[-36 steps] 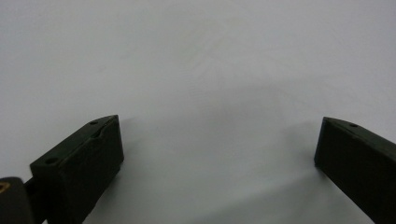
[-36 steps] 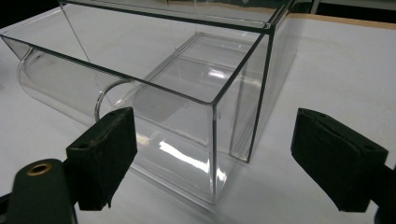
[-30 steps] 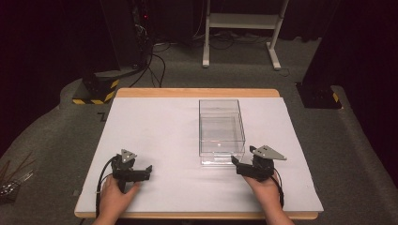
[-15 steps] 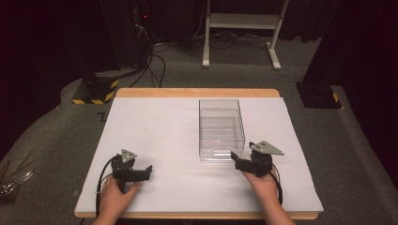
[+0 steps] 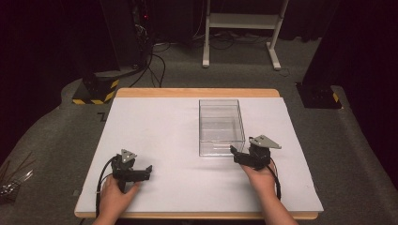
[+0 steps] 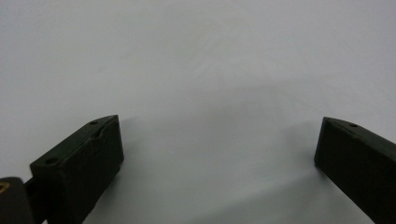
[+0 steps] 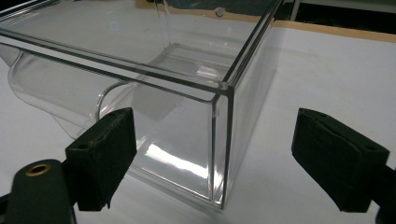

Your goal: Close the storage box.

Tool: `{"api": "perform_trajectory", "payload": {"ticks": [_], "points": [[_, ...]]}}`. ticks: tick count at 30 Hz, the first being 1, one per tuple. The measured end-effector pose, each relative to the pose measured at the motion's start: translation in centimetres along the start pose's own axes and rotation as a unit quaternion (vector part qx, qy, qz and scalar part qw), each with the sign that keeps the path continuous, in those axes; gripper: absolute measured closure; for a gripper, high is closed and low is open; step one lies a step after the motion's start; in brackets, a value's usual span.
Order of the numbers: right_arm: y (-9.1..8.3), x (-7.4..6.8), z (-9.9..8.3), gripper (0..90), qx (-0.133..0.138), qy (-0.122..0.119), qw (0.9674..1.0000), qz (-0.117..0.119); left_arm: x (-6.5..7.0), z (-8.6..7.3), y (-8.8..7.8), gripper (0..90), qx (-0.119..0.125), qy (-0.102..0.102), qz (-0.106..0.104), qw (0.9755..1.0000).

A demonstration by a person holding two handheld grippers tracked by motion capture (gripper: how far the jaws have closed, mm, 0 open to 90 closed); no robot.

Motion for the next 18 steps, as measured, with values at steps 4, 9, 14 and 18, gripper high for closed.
{"api": "perform_trajectory", "payload": {"ticks": [4,9,14,18], "points": [[0.5,0.2,0.2,14.0,0.001,0.002,1.0000,-0.004,0.0,0.0,0.0,1.5,0.000,0.000,0.000,1.0000],[0.9,0.4,0.3,14.0,0.001,0.002,1.0000,-0.009,0.0,0.0,0.0,1.5,0.000,0.000,0.000,1.0000],[1.4,0.6,0.4,14.1,0.002,0.004,0.9999,-0.013,0.0,0.0,0.0,1.5,0.000,-0.001,0.000,1.0000],[1.7,0.8,0.4,14.0,0.002,0.008,0.9998,-0.017,0.0,0.0,0.0,1.5,0.000,0.000,0.000,1.0000]]}}
Point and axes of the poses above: each handheld gripper's, and its own axes: y roughly forward along the jaws, z roughly out of its top, x roughly to its right, the point moved 8 cm from there along y, roughly forward along the jaws, and after that the axes turned 11 degrees about x, right-handed, at the moved point
